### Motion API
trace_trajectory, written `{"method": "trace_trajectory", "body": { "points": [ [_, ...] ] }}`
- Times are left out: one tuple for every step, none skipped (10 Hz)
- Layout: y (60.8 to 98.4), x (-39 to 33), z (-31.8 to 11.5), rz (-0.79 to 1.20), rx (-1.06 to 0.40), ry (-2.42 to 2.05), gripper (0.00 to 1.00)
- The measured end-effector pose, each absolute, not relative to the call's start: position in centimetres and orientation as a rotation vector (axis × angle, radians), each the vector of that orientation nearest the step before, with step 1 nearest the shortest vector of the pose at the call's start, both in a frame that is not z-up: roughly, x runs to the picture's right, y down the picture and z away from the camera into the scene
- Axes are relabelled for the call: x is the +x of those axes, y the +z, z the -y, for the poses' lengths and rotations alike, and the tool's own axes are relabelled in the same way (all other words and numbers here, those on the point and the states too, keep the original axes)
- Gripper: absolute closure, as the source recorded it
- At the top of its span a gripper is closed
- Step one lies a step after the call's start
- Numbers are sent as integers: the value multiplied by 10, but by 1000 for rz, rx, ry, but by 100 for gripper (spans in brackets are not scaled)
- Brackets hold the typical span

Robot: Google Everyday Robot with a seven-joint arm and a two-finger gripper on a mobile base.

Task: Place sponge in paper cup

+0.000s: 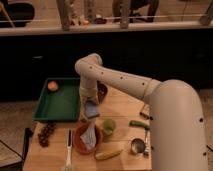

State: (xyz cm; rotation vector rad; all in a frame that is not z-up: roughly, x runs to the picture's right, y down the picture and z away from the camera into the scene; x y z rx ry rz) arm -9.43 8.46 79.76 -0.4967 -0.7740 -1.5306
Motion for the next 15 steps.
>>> {"method": "trace_trajectory", "body": {
  "points": [
    [798, -96, -84, 777, -500, -1533, 59],
    [798, -96, -83, 777, -505, -1534, 47],
    [799, -95, -82, 777, -510, -1533, 36],
    [799, -96, -81, 776, -512, -1534, 28],
    [800, -97, -80, 777, -515, -1536, 21],
    [801, -98, -79, 777, -518, -1537, 20],
    [802, -97, -78, 776, -520, -1537, 20],
    [803, -96, -77, 777, -523, -1534, 20],
    [804, -96, -76, 778, -525, -1533, 20],
    [805, -96, -75, 781, -527, -1533, 20],
    [806, -97, -74, 785, -529, -1534, 20],
    [807, -97, -73, 788, -529, -1533, 20],
    [808, -96, -71, 789, -529, -1533, 20],
    [809, -96, -70, 790, -529, -1533, 20],
    [809, -95, -68, 790, -528, -1531, 20]
  ]
}}
